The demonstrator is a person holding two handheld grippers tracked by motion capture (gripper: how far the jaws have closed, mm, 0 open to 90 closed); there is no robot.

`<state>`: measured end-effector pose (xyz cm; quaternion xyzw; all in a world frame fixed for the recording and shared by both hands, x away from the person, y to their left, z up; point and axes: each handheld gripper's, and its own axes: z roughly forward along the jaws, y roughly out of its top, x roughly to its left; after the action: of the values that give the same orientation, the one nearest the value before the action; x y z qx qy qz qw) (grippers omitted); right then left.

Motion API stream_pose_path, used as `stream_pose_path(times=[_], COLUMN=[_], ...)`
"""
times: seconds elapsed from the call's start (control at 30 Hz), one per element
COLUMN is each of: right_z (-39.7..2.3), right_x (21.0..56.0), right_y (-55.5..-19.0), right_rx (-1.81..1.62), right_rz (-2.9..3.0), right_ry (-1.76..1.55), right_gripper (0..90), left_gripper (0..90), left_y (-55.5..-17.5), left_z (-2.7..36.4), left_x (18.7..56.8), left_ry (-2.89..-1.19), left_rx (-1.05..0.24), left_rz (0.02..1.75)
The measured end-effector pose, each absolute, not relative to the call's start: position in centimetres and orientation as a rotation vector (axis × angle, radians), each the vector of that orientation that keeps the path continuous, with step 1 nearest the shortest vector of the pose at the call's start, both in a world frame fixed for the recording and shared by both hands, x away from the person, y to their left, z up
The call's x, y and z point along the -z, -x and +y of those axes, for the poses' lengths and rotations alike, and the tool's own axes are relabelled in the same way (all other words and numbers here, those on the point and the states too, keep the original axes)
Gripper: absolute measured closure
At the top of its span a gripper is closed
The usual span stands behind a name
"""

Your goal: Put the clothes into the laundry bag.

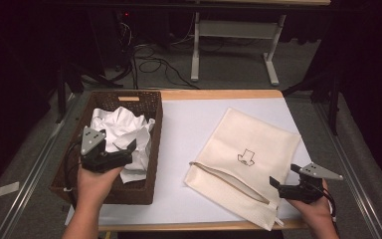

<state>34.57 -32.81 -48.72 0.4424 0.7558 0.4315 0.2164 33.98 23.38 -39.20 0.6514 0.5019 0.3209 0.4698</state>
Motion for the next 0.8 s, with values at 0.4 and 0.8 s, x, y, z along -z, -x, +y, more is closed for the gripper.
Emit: stream_pose_path(times=[0.4,0.8], right_z=[-32.7,-32.9], right_x=[49.3,49.7], right_y=[-34.9,-35.1], right_rx=[-1.176,-1.169], right_rz=[2.125,2.123], right_ry=[-1.238,-1.277], right_gripper=[2.7,4.1], left_gripper=[0.4,1.5], left_y=[-41.8,-43.2], left_z=[24.7,25.8], left_x=[39.3,43.5], left_ry=[-1.587,-1.666], left_rx=[-0.752,-0.749], left_rz=[1.297,1.437])
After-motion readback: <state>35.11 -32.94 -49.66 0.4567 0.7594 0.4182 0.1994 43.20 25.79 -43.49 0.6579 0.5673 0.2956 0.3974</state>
